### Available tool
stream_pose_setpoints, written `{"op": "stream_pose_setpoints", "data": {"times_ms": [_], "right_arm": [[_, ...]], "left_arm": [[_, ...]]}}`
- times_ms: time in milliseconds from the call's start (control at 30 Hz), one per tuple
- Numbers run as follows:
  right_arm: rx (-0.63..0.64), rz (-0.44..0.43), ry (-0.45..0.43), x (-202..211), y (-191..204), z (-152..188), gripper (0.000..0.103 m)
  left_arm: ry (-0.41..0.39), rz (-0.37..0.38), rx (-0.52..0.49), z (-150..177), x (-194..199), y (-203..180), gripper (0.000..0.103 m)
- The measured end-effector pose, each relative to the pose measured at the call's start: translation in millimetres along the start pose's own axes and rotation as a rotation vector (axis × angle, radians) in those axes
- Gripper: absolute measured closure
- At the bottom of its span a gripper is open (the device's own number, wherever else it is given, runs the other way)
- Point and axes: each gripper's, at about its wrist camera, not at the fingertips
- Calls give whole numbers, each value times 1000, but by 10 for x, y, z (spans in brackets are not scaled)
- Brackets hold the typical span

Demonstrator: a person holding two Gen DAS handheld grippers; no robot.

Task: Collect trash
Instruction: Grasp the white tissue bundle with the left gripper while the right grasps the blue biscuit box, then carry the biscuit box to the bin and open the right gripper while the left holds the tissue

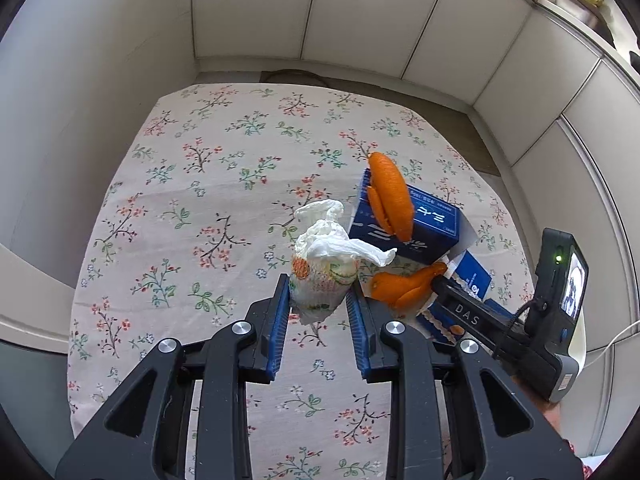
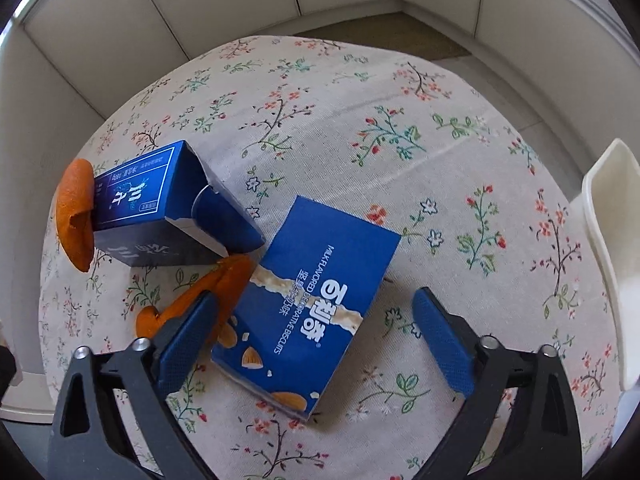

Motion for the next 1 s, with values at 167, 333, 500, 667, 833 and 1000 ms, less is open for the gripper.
{"op": "stream_pose_setpoints", "data": {"times_ms": [167,333,500,667,833,1000], "right_arm": [[28,-51,13,67,-138,26,43],[33,-93,25,163,-272,91,47],[55,-94,-14,392,-366,112,47],[71,-106,-65,651,-451,102,47],[89,-108,-120,908,-541,108,47],[83,-101,-165,1103,-704,106,47]], "left_arm": [[3,-7,18,-26,-10,63,76],[4,2,8,-7,4,12,76],[1,17,7,6,37,-29,76],[-5,32,1,31,82,-108,76],[-11,44,-15,76,123,-225,76],[-17,51,-32,118,161,-345,76]]}}
Point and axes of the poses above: each gripper's, at about its wrist camera, not at the fingertips, and x roughly against the way its jaws point, y to its left, z to its underside, and after that the axes turned 15 degrees about x, right-handed
